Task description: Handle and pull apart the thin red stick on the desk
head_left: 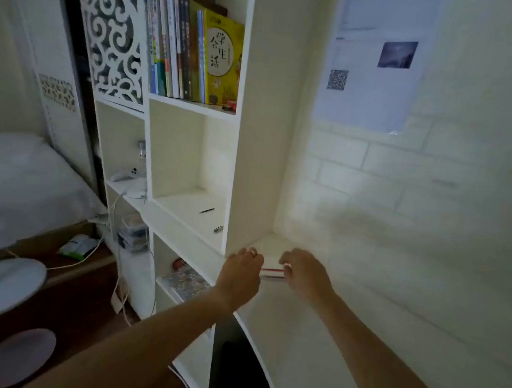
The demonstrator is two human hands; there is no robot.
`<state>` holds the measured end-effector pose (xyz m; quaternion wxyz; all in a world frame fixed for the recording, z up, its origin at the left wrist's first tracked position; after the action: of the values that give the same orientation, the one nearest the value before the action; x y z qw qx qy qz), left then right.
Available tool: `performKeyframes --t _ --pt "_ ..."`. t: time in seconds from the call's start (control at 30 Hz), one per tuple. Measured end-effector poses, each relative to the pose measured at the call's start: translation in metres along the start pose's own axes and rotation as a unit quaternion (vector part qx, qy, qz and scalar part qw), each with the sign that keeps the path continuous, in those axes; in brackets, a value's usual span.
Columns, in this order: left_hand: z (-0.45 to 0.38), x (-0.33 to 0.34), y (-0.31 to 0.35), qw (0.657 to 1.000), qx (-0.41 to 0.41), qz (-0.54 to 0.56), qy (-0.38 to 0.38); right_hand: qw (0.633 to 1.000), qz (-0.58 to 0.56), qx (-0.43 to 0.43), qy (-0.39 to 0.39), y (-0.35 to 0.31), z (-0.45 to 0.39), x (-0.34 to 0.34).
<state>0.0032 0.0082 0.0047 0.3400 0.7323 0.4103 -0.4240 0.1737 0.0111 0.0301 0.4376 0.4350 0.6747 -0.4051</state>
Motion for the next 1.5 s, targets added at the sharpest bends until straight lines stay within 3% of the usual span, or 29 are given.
performKeyframes --t 0.13,0.37,0.6,0.93,1.2,1.5 --pt "0.001 0.024 0.006 0.999 -0.018 -0.027 -0.034 1.000 -0.003 0.021 -0.020 0.010 0.015 0.028" --pt "-0.017 0.051 0.011 1.000 -0.012 -0.005 0.012 0.993 -0.082 0.030 0.083 0.024 0.012 0.062" --pt "-0.032 0.064 0.016 0.999 0.023 0.031 0.017 0.990 -0.107 0.030 0.087 0.031 0.009 0.069" --pt "-0.026 0.068 0.014 0.999 0.003 0.047 0.023 0.986 -0.034 0.094 0.131 0.037 0.013 0.075" --pt "-0.013 0.062 0.001 0.999 0.036 0.027 0.000 0.992 -0.067 -0.010 0.109 0.031 0.018 0.071" --pt "-0.004 0.054 0.003 0.996 0.030 0.088 0.015 0.992 -0.029 -0.021 0.123 0.029 0.021 0.071"
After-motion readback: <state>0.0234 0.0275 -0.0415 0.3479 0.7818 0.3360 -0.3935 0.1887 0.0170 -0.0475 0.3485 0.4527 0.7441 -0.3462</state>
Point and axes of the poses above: each hand's wrist, its own z-axis away from the middle knuckle, its own x-axis out of the palm, y = z × x, the point moved 1 cm from there along -z, towards the middle knuckle, and after that the axes turned 4 degrees about -y, right-handed, at the moved point
